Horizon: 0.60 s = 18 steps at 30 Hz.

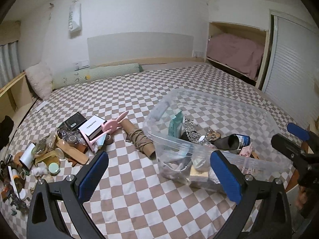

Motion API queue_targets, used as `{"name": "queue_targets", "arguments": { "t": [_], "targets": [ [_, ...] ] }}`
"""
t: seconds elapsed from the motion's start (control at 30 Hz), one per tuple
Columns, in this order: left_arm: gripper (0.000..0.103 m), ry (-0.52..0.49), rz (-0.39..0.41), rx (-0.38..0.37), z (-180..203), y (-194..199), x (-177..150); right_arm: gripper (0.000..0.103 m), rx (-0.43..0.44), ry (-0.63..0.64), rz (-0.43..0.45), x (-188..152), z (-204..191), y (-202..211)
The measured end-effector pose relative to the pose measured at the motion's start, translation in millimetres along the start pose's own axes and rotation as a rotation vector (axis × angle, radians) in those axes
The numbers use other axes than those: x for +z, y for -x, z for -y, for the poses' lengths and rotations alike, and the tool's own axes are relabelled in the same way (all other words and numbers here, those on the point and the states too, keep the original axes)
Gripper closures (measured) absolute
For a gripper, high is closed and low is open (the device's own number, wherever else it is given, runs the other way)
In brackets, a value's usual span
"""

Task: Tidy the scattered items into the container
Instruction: 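Withdraw both open tools from the box back toward the cluttered pile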

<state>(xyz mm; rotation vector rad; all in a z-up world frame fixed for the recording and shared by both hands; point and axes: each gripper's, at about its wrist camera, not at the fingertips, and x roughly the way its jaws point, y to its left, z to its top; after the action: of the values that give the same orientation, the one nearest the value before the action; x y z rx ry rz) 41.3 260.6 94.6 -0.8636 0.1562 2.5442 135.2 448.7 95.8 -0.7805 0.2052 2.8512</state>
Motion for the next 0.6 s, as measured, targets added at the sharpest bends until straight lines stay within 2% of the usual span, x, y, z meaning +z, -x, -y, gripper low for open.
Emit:
{"name": "queue_targets", "arguments": {
  "t": [0.2,0.43,0.5,0.6],
  "targets": [
    [0.0,0.034,0.014,0.003,-15,7,1,0.0,0.003,0.024,0.002,-1,-14,-2],
    [0.0,0.049,0.001,0.054,-45,7,-13,0.0,0.002,-0.001,0.0,-1,-36,-12],
    [0.0,0.066,-0.004,0.072,-58,8,-18,0.0,0.04,0.003,-0.001,-2,-45,-15],
    [0.0,0.083,-0.006,0.111,-79,10,-25,0.0,0.166,0.017,-0.012,-4,-59,-21]
  ]
}}
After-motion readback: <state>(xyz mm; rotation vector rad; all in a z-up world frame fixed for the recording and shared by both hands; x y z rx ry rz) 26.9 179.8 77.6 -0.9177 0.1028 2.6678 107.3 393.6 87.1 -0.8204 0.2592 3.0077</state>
